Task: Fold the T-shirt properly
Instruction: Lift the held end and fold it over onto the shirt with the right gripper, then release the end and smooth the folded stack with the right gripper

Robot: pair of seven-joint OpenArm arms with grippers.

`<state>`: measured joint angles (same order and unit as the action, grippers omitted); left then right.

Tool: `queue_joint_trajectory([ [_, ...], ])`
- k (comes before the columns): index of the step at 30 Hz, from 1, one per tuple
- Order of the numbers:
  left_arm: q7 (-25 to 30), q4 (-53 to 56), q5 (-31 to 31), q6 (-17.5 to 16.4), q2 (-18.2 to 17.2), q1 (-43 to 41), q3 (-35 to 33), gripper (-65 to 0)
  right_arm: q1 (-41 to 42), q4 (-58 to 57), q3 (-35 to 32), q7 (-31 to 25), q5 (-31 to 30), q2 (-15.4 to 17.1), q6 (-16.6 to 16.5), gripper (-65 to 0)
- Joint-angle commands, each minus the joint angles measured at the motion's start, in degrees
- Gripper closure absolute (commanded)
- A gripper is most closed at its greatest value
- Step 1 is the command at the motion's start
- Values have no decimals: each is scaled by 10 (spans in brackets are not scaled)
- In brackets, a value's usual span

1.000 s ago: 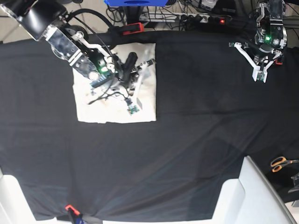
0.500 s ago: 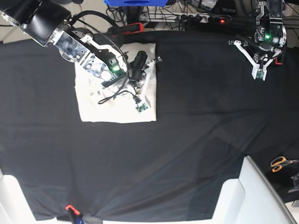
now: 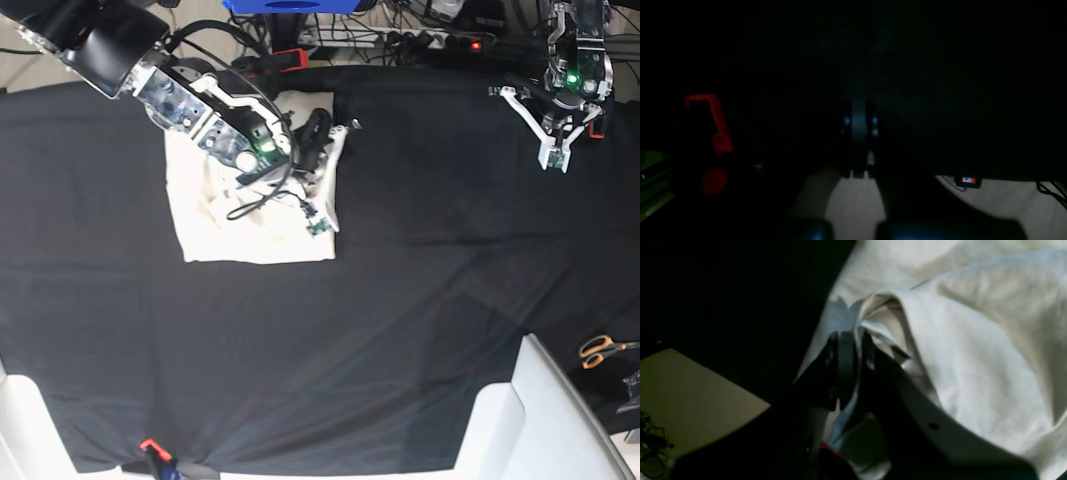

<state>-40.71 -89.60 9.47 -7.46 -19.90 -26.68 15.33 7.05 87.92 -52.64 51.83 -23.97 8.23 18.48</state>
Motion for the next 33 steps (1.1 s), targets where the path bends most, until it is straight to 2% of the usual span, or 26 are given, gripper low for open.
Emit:
queue_joint_trajectory([
  [1,6,-6,1,4,-8,-1,4,0,9,10,0,-8,-2,-4,-1,-14],
  [2,6,-6,1,4,-8,-1,4,0,9,12,0,-8,-2,-4,-1,-39],
  [6,6,-6,1,4,-8,-1,4,0,9,12,0,-5,-2,-18,-1,-213],
  [8,6,0,1,4,-9,-1,4,0,9,8,0,-8,-2,-25,-1,-270],
  [9,6,6,1,4,-9,1,4,0,9,8,0,-9,-2,-30,-1,-279],
  [15,6,26,1,4,-9,4,4,0,17,13,0,-4,-2,-56,-16,-279],
  [18,6,25,1,4,-10,3,4,0,26,53,-1,0,-2,-57,-22,-278],
  [21,6,25,1,4,-11,4,4,0,41,144,11,59,-1,-30,-19,-278],
  [25,6,25,1,4,-12,3,4,0,17,240,138,130,-3,17,-19,-264],
  [26,6,25,1,4,-12,3,4,0,1,247,175,136,-4,25,-20,-233],
  [29,7,25,1,4,-13,3,4,0,-46,237,271,126,-5,48,-40,-9],
  [30,7,25,1,4,-13,3,4,0,-58,230,278,113,-5,55,-60,0],
  [32,7,25,1,4,-13,4,4,0,-79,213,281,76,-5,66,-100,-29],
  [33,7,24,1,4,-13,5,4,0,-89,200,282,61,-4,66,-114,-15],
])
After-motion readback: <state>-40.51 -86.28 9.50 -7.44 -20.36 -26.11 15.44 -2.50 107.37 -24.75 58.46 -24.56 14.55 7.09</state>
